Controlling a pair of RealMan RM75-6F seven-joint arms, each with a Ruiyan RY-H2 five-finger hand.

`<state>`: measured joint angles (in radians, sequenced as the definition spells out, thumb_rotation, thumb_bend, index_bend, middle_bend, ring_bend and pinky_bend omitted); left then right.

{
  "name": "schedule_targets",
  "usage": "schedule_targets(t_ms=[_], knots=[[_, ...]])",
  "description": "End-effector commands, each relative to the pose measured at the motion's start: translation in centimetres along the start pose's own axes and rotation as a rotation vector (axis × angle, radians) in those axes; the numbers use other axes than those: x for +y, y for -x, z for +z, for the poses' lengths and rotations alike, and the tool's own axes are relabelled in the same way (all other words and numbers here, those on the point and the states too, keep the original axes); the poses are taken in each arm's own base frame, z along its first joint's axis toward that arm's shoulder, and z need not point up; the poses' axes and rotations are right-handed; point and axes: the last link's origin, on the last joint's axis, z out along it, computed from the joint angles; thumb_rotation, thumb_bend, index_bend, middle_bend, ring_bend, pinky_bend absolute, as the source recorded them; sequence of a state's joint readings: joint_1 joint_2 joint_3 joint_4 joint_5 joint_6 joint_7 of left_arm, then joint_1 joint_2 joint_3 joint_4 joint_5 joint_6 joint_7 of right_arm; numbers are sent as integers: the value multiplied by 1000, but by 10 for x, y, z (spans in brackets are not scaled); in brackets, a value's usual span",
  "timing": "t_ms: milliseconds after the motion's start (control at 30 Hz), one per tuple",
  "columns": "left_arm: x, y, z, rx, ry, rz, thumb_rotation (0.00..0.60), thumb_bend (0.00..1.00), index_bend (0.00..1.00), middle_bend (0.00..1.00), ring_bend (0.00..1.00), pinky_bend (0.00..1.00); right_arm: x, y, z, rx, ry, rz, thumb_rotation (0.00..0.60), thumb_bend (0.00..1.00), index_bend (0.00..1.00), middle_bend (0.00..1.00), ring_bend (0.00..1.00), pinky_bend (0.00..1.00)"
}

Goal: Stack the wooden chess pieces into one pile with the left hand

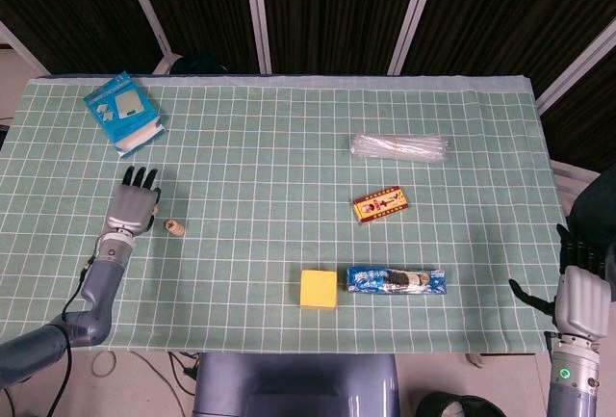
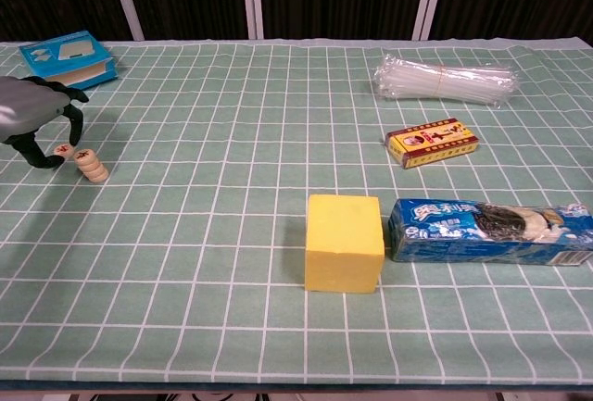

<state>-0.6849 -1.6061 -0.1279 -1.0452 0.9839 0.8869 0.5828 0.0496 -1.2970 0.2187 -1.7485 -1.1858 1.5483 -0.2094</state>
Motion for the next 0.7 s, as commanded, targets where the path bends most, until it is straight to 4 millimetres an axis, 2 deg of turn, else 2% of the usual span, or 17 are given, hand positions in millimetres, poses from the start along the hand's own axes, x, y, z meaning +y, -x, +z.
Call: schedule_targets(t_ms=[33, 567, 700], knots=[[-1, 1, 0, -5, -4, 4, 600, 331, 464, 67, 0, 0, 0, 0, 0, -1, 2, 2, 600, 233, 22, 12, 1, 0], [-3, 2, -2, -12, -12, 7, 600, 347, 486, 82, 0, 0, 0, -1, 0, 4, 2, 4, 600, 232, 22, 12, 1, 0], [-4, -3, -4, 4, -6, 0, 600, 348, 490, 85, 0, 0, 0, -1, 1, 6, 3, 5, 600, 232, 22, 12, 1, 0]])
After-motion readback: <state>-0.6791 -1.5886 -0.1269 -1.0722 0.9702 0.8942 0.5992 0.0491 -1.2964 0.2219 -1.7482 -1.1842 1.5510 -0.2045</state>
